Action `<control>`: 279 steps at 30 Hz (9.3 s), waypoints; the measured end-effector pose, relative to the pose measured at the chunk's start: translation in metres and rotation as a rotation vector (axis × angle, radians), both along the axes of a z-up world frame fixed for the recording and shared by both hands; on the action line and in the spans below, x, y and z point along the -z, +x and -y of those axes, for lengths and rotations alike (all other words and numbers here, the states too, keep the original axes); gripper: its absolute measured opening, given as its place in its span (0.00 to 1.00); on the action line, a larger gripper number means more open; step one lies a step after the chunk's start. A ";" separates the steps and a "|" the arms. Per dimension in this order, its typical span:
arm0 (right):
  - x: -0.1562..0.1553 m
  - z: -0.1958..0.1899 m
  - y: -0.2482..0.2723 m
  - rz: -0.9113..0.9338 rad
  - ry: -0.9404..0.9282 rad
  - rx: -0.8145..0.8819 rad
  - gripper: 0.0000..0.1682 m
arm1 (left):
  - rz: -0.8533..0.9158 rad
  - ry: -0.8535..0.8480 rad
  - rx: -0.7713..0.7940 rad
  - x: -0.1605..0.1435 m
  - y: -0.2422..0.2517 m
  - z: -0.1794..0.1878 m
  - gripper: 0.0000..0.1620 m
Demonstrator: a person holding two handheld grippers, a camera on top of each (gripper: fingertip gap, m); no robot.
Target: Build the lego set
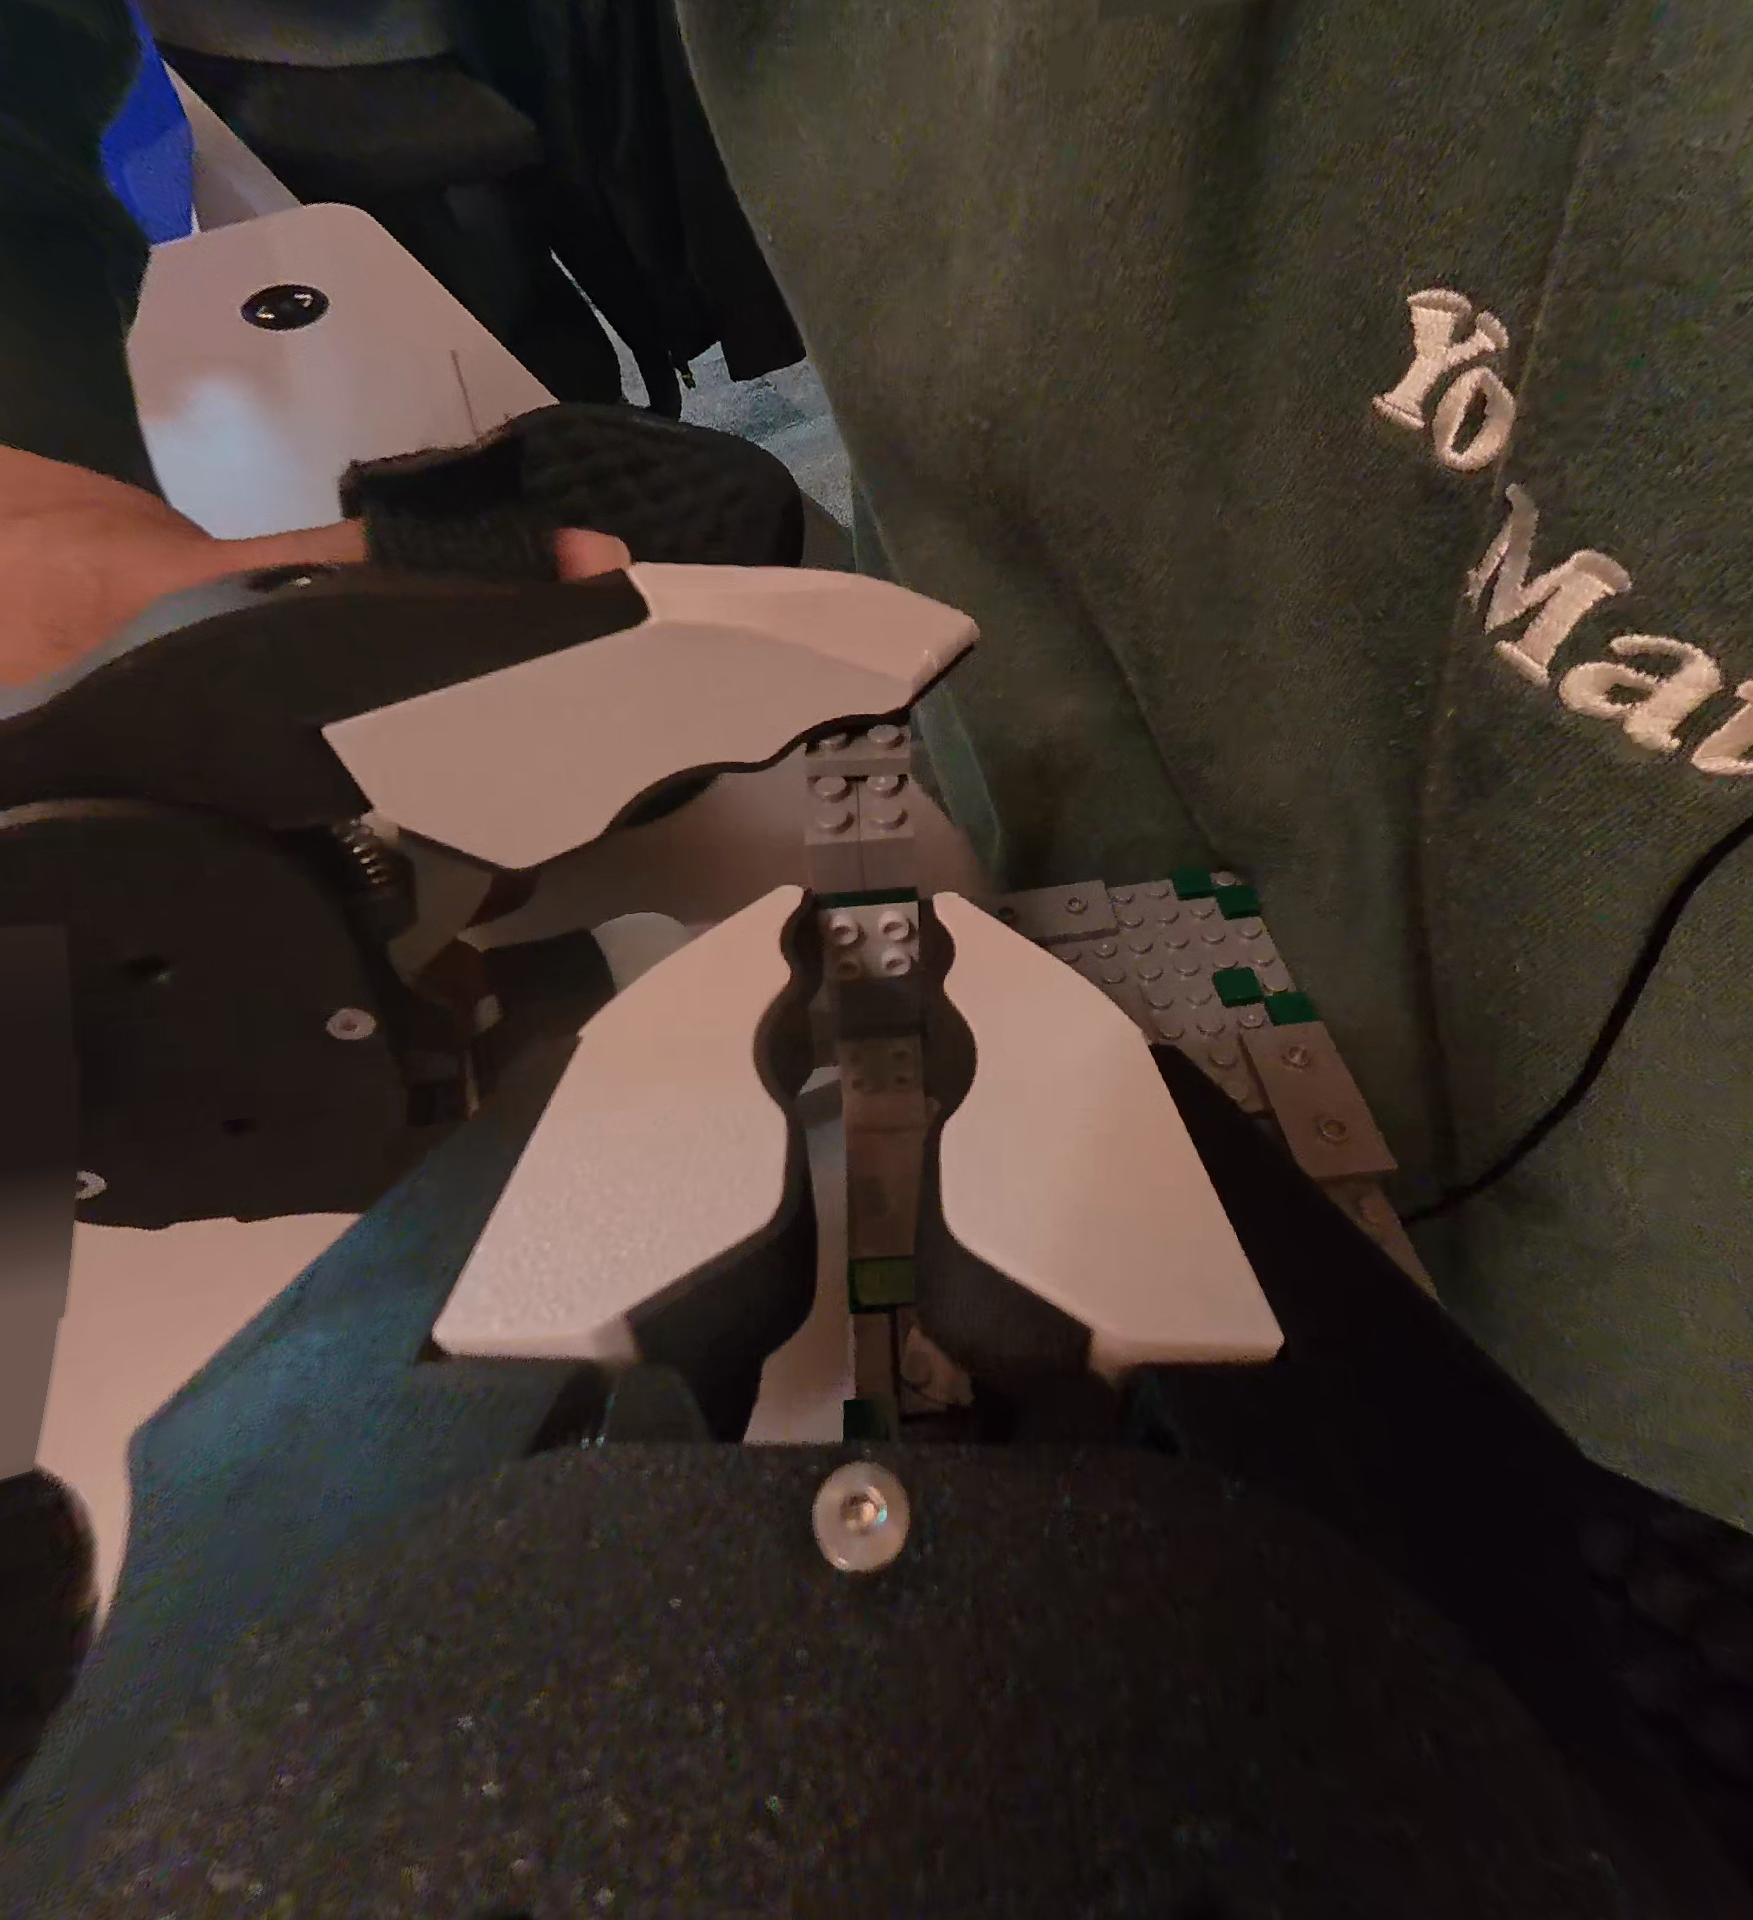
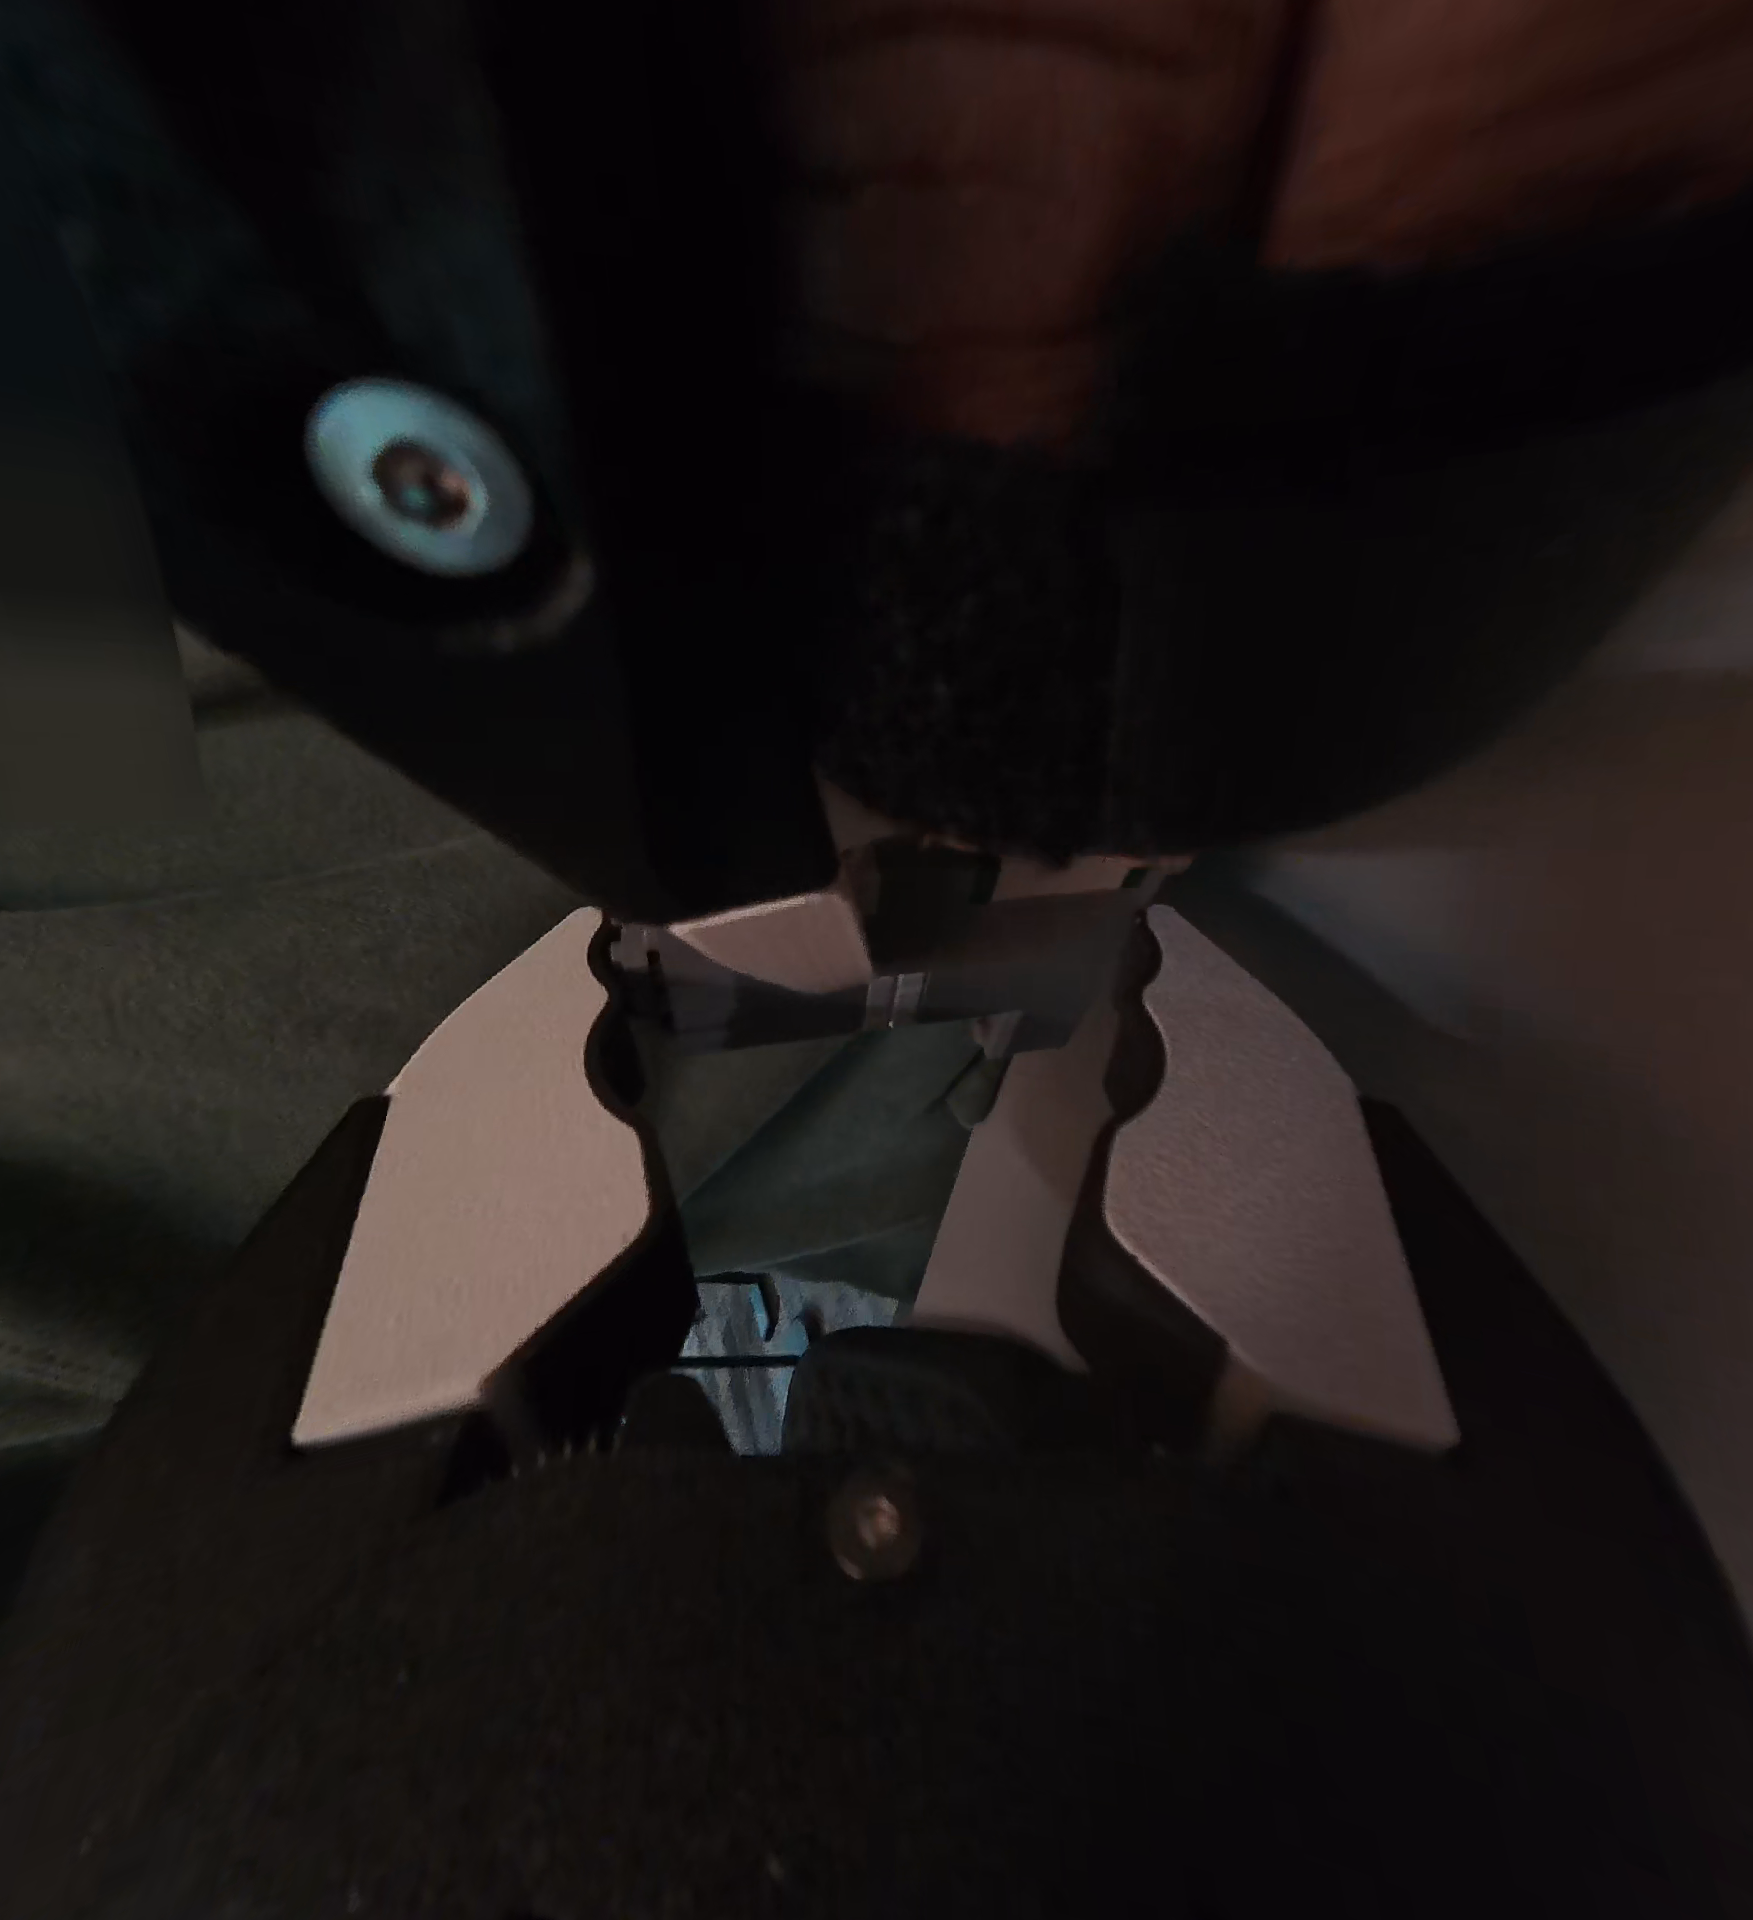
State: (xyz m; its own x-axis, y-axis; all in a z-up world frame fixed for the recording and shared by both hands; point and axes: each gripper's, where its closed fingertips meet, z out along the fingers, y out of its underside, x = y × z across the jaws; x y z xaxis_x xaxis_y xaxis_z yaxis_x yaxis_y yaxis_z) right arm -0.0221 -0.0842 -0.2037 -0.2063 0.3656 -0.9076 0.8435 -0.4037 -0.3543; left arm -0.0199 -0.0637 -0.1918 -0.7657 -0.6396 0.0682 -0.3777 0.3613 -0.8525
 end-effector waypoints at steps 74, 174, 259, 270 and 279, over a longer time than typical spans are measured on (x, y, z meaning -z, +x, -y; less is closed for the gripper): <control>-0.003 -0.009 0.005 0.015 -0.011 -0.008 0.53 | 0.061 -0.060 -0.116 -0.002 0.003 -0.011 0.11; 0.004 -0.041 -0.014 -0.081 -0.185 1.029 0.15 | 0.404 -0.041 -0.537 -0.026 -0.010 -0.061 0.10; -0.019 -0.068 -0.022 -0.253 0.106 1.206 0.30 | 0.647 0.359 -0.761 -0.087 -0.013 -0.092 0.10; -0.049 -0.087 -0.040 -0.506 0.120 1.402 0.06 | 0.724 0.420 -0.873 -0.116 -0.008 -0.103 0.10; -0.057 -0.092 -0.035 -0.555 0.226 1.419 0.05 | 0.757 0.472 -0.906 -0.128 -0.005 -0.103 0.10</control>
